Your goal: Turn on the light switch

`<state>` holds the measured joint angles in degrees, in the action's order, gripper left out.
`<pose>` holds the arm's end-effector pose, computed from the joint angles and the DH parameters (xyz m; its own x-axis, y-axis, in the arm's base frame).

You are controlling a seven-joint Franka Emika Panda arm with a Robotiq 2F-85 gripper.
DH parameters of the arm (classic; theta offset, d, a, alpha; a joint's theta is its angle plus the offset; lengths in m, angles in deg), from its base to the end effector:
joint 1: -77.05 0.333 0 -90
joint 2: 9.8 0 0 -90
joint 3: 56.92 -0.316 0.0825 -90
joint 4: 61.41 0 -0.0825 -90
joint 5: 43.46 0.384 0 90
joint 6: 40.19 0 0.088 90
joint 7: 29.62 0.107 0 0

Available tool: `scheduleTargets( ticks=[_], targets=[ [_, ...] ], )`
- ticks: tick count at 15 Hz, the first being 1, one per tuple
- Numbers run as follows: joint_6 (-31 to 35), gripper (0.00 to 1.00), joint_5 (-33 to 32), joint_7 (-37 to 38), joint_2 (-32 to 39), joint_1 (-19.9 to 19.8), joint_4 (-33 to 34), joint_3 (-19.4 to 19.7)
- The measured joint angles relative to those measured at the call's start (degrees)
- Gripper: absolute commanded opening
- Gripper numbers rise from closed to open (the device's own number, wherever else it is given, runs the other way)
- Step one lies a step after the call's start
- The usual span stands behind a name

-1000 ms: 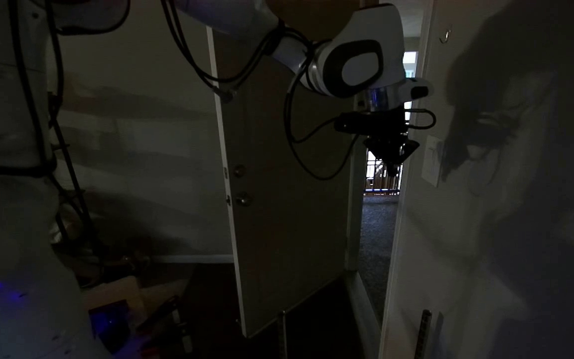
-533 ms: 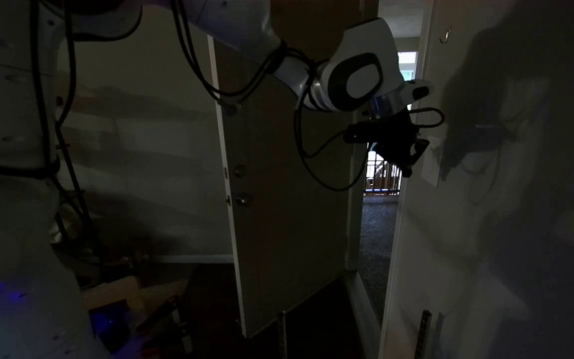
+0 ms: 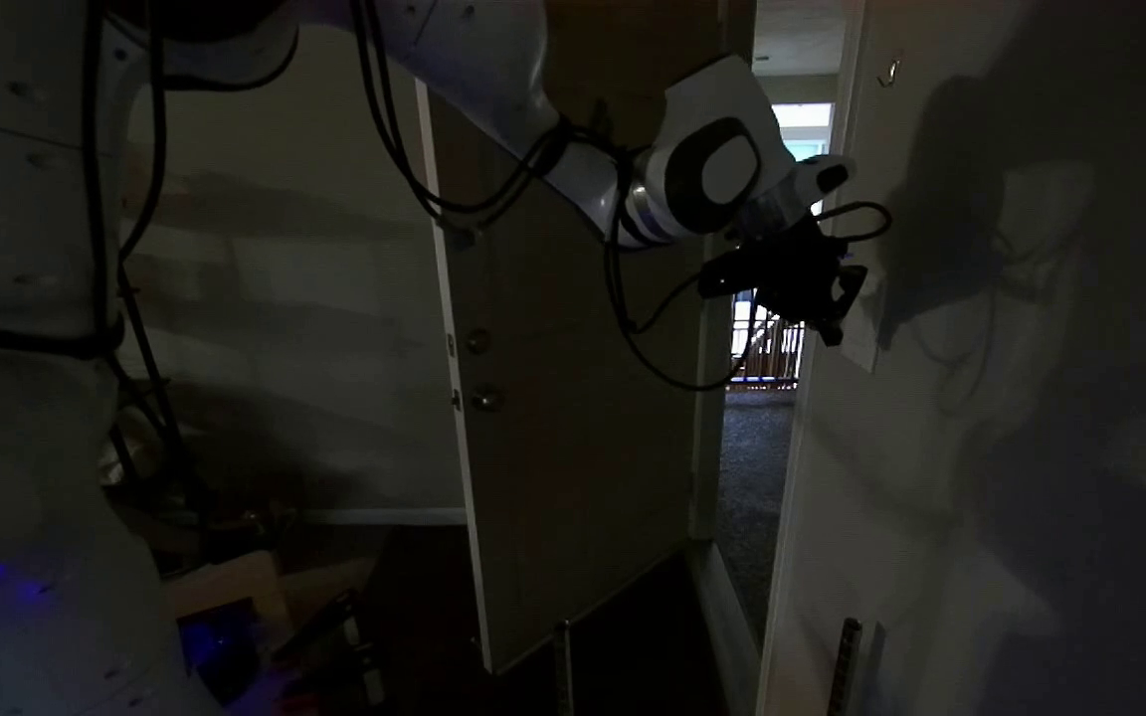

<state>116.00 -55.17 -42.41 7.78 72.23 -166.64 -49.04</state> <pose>0.6601 -0.1325 0.4304 0.8498 0.2416 0.4684 0.0898 -0.9421 0.3230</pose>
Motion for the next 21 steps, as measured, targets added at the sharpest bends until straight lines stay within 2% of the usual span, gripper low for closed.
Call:
scheduleTargets(
  ticks=[3, 8, 21],
  targets=[
    [3.2, 0.05, -2.5, 1.9, 0.5, 0.4, 0.0, 0.3],
    [8.0, 0.05, -2.6, 3.5, 0.9, 0.9, 0.0, 0.2],
    [13.2, 0.05, -2.4, 5.2, 3.7, 1.3, 1.9, -0.2]
  ],
)
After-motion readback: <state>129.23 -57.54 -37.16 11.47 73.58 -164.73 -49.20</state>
